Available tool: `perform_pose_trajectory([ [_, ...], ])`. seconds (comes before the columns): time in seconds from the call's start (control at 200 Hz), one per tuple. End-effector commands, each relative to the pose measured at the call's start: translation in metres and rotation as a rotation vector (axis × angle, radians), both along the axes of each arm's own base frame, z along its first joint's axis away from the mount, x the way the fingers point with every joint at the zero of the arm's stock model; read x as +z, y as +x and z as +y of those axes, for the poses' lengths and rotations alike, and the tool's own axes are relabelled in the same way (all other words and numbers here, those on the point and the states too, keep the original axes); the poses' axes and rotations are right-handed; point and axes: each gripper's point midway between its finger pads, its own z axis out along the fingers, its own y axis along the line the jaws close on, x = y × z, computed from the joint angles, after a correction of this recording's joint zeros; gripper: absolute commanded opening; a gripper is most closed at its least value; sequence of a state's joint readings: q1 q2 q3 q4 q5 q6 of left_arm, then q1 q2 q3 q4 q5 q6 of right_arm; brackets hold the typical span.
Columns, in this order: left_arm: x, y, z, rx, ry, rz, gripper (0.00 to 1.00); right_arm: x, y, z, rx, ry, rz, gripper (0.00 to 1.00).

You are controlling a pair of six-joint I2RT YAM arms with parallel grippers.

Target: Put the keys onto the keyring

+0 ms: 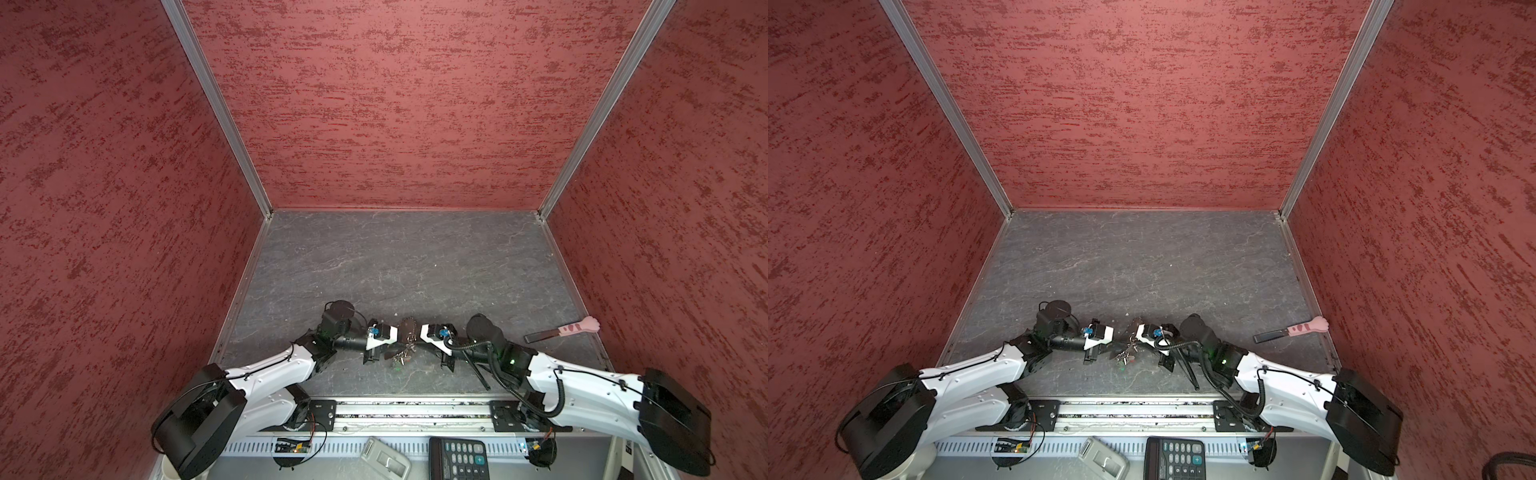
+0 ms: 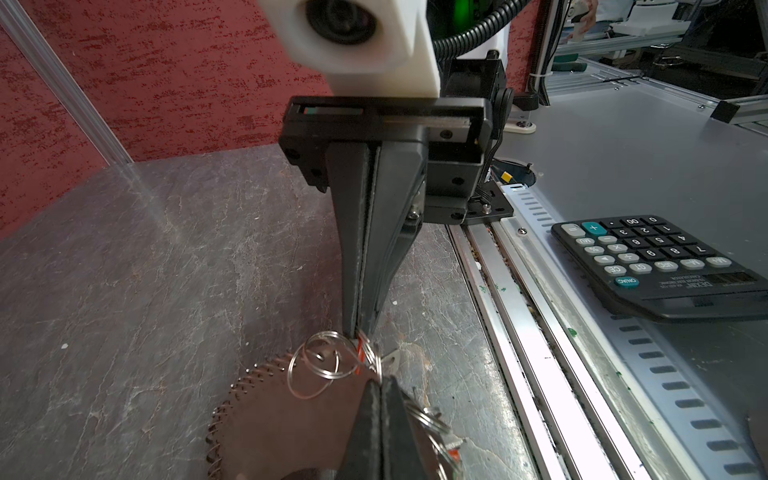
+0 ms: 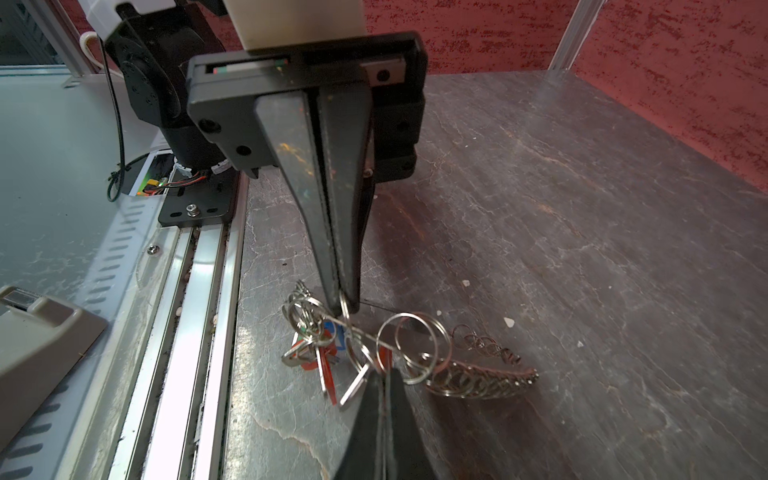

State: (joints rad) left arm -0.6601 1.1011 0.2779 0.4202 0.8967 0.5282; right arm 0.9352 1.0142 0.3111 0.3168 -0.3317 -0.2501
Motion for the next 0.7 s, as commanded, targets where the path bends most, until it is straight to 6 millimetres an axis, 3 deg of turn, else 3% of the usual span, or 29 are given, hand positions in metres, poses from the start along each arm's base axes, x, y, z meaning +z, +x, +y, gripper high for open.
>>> perform_pose_trajectory([
  [0.0, 0.008, -0.006, -0.001, -0.037, -0.034, -0.003, 0.0, 0.003, 0.017, -0.004, -0.09, 0.003, -0.01, 0.04],
  [0.165, 0.006, 0.007, -0.002, 0.035, -0.02, 0.0, 0.0, 0.005, 0.025, -0.009, -0.144, 0.008, -0.018, 0.23],
  [0.331, 0.013, 0.02, -0.004, 0.094, -0.032, 0.003, 0.0, 0.022, 0.047, -0.022, -0.316, 0.08, -0.026, 0.26],
  [0.481, 0.014, 0.027, -0.005, 0.127, -0.028, 0.019, 0.0, 0.036, 0.051, -0.016, -0.382, 0.202, 0.163, 0.31],
  [0.696, 0.007, 0.035, -0.002, 0.188, -0.005, -0.026, 0.0, 0.026, 0.074, -0.024, -0.67, 0.255, 0.519, 0.34],
])
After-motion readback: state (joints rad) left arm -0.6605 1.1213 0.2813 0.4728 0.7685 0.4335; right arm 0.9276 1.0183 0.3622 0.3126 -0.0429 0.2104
